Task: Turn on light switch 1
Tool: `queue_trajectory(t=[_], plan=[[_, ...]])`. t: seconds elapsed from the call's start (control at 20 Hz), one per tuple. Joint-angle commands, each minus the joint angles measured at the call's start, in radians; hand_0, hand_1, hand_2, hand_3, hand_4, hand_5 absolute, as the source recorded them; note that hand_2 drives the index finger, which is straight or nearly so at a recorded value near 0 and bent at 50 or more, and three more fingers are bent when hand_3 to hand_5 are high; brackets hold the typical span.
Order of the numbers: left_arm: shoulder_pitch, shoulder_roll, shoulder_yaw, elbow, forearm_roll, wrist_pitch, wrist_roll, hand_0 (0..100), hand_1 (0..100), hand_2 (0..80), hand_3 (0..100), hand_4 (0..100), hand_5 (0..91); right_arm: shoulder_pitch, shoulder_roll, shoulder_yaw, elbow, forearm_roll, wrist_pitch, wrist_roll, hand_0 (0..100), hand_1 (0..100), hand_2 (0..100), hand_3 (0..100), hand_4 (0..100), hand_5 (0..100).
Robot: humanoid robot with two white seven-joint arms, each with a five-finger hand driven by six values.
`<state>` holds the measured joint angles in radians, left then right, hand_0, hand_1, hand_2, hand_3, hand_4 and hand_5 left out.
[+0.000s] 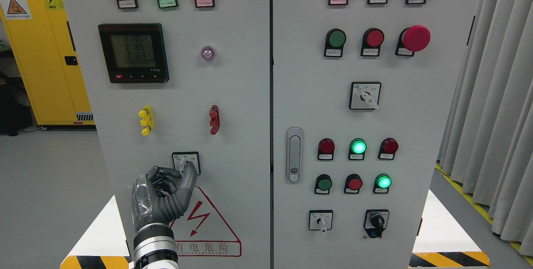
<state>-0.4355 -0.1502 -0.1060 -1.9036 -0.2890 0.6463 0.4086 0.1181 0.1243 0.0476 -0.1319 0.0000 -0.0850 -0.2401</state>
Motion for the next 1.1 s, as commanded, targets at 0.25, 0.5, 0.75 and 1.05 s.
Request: queue_trajectory(t=[0.25,0.5,0.75,1.05], plan=[[0.0,0.0,0.0,0.001,0.002,0.0,-0.001,42,66,67.0,100,91,85.2,0.0,0.0,0.0,0.0,-0.029,0.001,-0.001,0,50,4,0,0,0],[0.0,-0.002,0.0,0.001,0.004,0.0,-0.001,46,65,67.0,100,91,85.1,0.0,0.0,0.0,0.0,-0.029,0.001,-0.001,0,50,4,0,0,0],[0.0,-0.002,0.0,0.001,0.004,0.0,-0.001,50,65,67.0,100,91,85.1,0.0,0.0,0.0,0.0,-0.029,0.001,0.001,0,50,4,0,0,0],[0.0,-0.002,0.0,0.006,0.004,0.0,-0.001,54,64,67.1,100,91,84.7,0.0,0.0,0.0,0.0,-0.029,0.001,-0.001,0,50,4,0,0,0]])
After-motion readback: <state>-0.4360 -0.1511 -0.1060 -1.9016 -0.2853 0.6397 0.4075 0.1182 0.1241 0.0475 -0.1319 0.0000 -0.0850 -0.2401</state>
